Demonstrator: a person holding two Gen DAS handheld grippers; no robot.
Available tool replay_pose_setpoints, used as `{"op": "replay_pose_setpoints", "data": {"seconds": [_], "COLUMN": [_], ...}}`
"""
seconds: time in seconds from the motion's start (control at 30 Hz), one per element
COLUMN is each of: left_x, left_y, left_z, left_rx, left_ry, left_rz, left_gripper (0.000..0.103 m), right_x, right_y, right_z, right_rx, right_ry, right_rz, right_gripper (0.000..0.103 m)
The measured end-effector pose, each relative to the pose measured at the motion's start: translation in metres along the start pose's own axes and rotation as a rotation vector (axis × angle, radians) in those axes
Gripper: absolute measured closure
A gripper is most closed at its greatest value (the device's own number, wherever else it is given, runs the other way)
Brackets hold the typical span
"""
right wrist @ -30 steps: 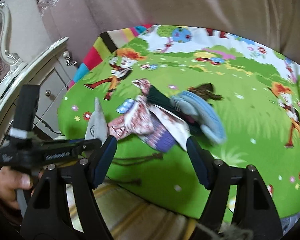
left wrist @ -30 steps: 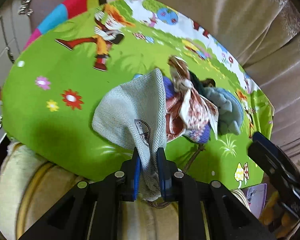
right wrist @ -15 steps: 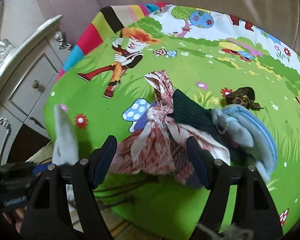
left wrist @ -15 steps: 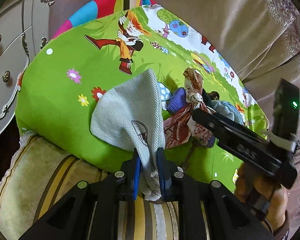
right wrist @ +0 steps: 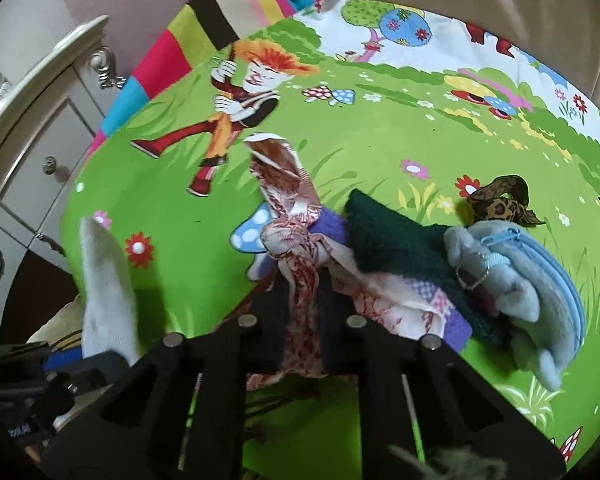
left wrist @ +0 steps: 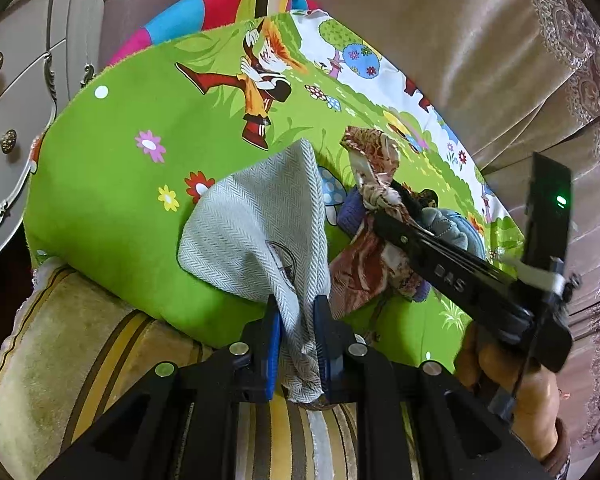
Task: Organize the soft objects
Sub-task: 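Grasp the grey beanie with the left tool while the right tool grasps the patterned scarf, then carry the beanie and scarf to the box and open both tools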
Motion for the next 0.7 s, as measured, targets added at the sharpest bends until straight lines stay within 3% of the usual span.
{"op": "replay_pose_setpoints", "data": {"seconds": [0.33,0.7], "left_x": [-0.002,-0.023], "left_y": [0.001,0.012], "left_z": [0.014,0.035], "left_rx": [-0.048,-0.087], "left_ry": [-0.003,0.013], "left_rz": [-0.002,-0.053], "left_gripper": [0.086,0.086], "right_x": [0.022,-0.001], "right_y": [0.008,0.060], "right_z": [0.058,0.124], "right_rx": [-0.101,-0.155], "right_ry": [0.004,0.043], "right_rz": [0.041,-0.036], "right_gripper": [0.089,0.089]}}
Point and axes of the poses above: each gripper's, at about its wrist camera, not at the fingertips, and z roughly against the way its jaws point, x to its left, y to its underside, the point moved 10 cm from there along -z, roughly the way its jaws point, and after that the axes turned 10 degrees about -y, right-handed, at the moved point
